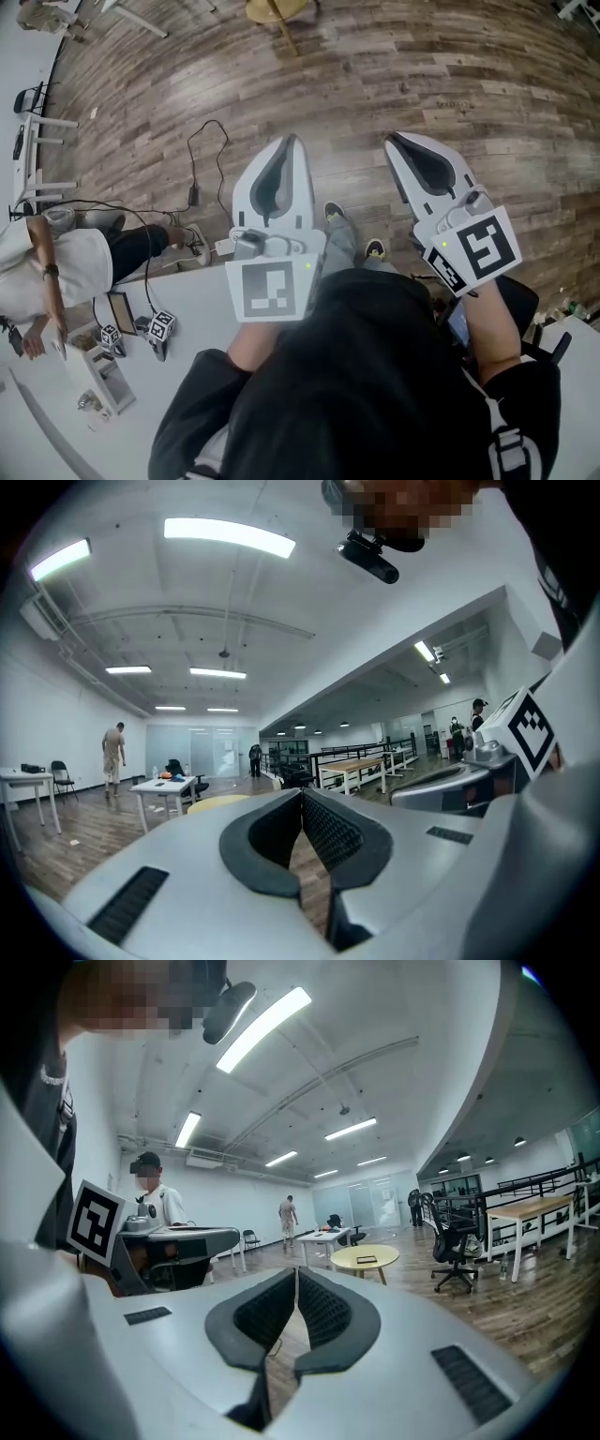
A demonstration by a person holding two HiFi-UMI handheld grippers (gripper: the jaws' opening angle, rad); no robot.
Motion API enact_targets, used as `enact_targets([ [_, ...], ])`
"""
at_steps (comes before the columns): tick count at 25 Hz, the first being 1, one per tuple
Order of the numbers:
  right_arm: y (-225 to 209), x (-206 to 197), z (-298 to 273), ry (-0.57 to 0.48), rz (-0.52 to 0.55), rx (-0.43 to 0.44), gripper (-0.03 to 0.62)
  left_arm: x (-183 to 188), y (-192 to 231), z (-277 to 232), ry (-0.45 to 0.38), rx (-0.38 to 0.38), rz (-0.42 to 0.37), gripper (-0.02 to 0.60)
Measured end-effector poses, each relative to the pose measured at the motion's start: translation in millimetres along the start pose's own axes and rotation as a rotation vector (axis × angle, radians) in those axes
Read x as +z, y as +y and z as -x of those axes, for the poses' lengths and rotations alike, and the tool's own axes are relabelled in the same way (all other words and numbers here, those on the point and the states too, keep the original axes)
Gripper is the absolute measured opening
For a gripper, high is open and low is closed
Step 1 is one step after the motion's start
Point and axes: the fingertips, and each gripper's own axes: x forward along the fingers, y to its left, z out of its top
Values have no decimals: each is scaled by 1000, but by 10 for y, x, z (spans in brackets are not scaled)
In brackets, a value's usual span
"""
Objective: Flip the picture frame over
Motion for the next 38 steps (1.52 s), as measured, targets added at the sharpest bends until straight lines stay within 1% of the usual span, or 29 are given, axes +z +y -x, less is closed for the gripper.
enact_targets([
  [6,-59,134,-742,14,27,16,24,-55,623,-364,4,18,51,23],
  [10,-72,223,-1170,17,39,20,25,-70,1020,-550,3,28,66,23],
  [17,-83,254,-1623,30,63,4,25,-136,1500,-751,-3,28,88,23],
  [23,-207,267,-1807,48,73,-4,25,-156,1616,-971,-1,18,105,23],
  [28,-392,267,-1984,58,90,12,25,-156,1676,-1229,2,26,107,23],
  [33,-711,322,-2242,48,89,32,25,-147,1735,-1629,15,39,100,23],
  [38,-1158,424,-2438,24,79,45,25,-57,1708,-2114,14,47,80,23],
])
